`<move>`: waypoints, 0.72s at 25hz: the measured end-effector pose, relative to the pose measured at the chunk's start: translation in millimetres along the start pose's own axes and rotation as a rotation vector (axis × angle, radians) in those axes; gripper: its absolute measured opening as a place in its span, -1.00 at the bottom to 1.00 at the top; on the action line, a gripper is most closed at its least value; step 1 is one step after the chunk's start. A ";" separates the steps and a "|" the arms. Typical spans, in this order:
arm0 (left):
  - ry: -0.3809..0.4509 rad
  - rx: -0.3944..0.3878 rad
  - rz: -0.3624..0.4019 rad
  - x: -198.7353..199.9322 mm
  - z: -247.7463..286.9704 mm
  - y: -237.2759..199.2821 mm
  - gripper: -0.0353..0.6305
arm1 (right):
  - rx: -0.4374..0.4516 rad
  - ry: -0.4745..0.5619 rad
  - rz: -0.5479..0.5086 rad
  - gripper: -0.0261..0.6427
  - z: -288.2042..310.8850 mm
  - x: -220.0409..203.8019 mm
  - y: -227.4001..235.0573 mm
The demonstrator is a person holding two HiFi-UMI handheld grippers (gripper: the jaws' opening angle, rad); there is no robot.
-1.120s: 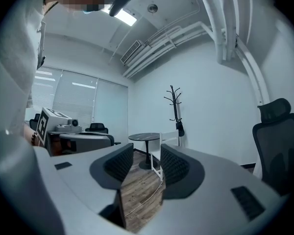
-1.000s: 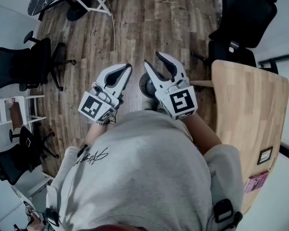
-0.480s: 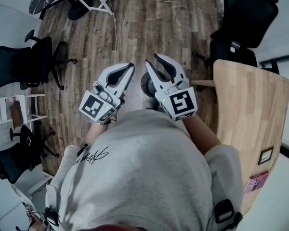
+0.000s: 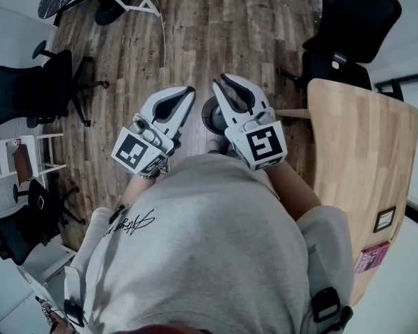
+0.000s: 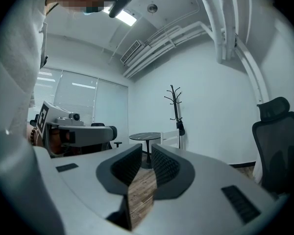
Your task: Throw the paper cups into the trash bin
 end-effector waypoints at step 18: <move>0.015 0.013 -0.009 0.6 -5.4 8.9 -0.88 | -0.008 0.002 0.002 -0.84 -9.4 -0.4 -6.4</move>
Point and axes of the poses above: the fingertips, and each gripper's own axes: z forward along the fingers, y to its right, x out of its top, the point moved 1 cm from there along -z, backward along the fingers, and after that the axes turned 5 degrees about -x, right-handed, at the moved point
